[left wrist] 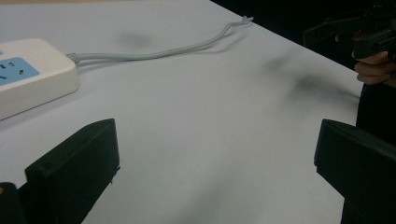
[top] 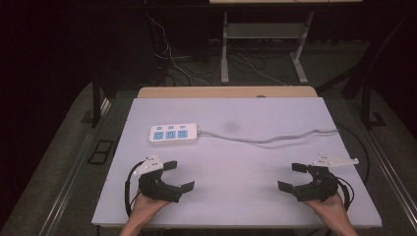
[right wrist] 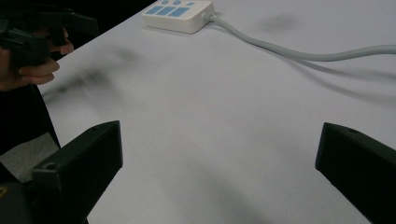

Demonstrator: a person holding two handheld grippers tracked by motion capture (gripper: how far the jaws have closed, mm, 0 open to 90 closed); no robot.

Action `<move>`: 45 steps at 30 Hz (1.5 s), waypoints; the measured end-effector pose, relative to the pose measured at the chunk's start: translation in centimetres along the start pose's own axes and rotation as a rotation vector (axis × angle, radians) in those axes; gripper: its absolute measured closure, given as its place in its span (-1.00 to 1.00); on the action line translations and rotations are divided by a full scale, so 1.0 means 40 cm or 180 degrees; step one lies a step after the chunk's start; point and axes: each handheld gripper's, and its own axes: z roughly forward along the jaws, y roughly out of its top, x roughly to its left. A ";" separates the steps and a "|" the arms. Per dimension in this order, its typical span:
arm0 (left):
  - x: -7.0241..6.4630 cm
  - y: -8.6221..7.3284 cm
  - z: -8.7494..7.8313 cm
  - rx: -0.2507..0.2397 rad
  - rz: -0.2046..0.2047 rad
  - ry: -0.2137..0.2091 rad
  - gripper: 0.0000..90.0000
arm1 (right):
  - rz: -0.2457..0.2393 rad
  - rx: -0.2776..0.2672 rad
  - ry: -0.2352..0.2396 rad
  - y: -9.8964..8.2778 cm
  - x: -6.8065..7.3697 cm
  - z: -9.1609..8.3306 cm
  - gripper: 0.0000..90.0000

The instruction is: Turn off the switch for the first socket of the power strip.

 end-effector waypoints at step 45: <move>-0.011 0.034 -0.008 0.0339 0.0054 -0.0093 -1.00 | 0.0000 0.0202 0.0007 -0.011 -0.007 0.009 -0.99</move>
